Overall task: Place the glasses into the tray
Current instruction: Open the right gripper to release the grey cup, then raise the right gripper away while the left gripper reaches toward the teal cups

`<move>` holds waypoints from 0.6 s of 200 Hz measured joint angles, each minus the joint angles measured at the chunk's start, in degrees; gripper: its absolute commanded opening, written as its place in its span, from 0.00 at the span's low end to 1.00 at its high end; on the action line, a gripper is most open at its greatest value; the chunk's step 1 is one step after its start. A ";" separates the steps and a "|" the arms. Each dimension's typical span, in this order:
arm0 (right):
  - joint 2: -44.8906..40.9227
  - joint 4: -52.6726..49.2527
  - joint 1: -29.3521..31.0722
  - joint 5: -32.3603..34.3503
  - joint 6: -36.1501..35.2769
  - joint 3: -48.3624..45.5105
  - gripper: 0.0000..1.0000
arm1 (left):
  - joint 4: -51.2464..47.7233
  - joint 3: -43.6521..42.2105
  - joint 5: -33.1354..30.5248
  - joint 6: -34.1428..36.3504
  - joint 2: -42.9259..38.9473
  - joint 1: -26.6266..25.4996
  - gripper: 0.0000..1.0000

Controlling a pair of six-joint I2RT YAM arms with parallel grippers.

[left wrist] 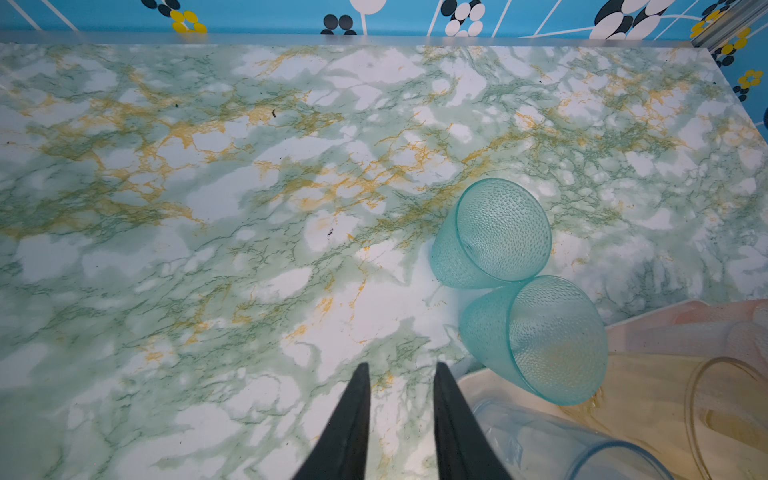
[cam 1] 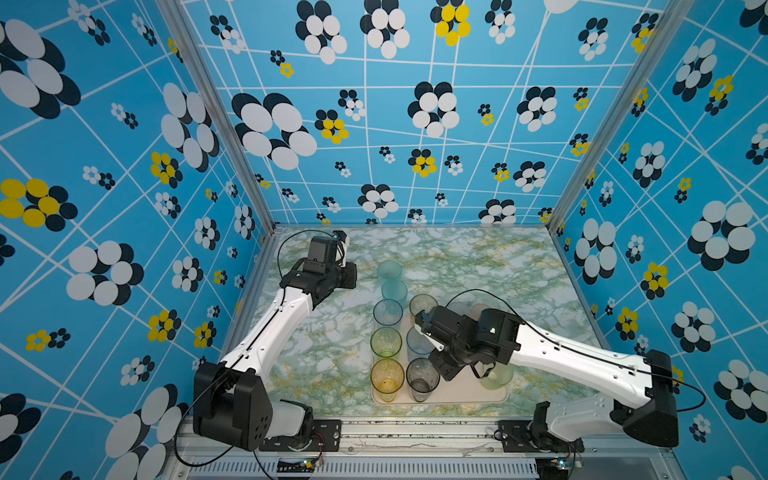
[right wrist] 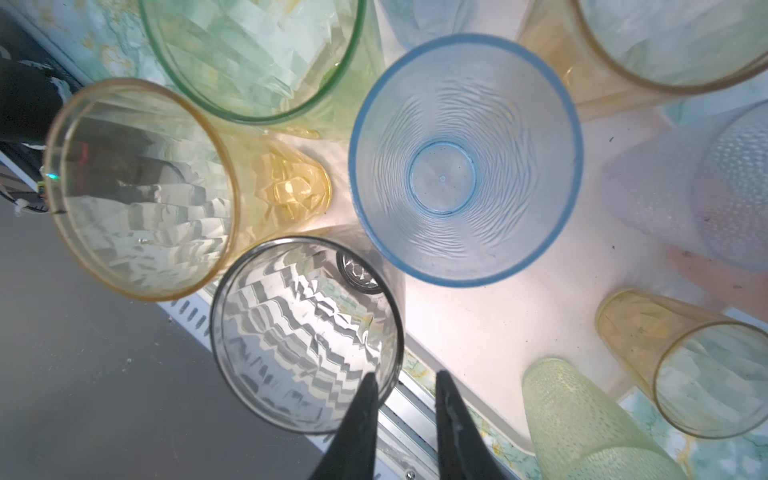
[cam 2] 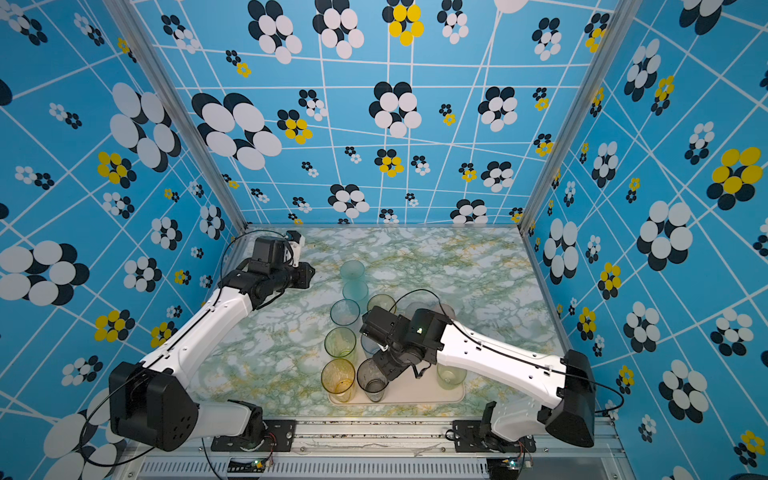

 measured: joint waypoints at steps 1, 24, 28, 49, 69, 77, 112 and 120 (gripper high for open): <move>-0.15 -0.02 0.00 0.04 0.00 0.02 0.32 | -0.07 0.02 0.00 0.00 0.00 0.00 0.29; -5.22 -1.53 -0.63 2.36 -0.02 1.29 0.35 | -1.75 2.38 -0.02 0.04 1.33 0.00 0.28; -6.08 -1.84 -1.11 3.02 -0.02 1.88 0.36 | -2.05 3.04 -0.02 0.09 1.70 -0.02 0.28; -9.57 -2.03 -5.46 6.93 0.00 4.96 0.39 | -3.39 6.45 -0.02 0.50 3.80 -0.02 0.28; -11.50 -1.88 -10.38 10.62 -0.24 7.02 0.41 | -5.20 10.12 -0.02 0.98 6.51 -0.11 0.28; -11.80 -1.73 -12.44 11.56 -0.55 7.50 0.42 | -6.14 11.85 0.00 1.20 7.89 -0.15 0.28; -9.99 -1.44 -19.17 12.04 -3.43 9.53 0.44 | -9.55 18.51 0.85 2.21 14.29 -1.20 0.33; -9.14 -1.31 -20.24 11.85 -4.17 10.19 0.44 | -10.10 19.56 1.07 2.43 15.65 -1.57 0.33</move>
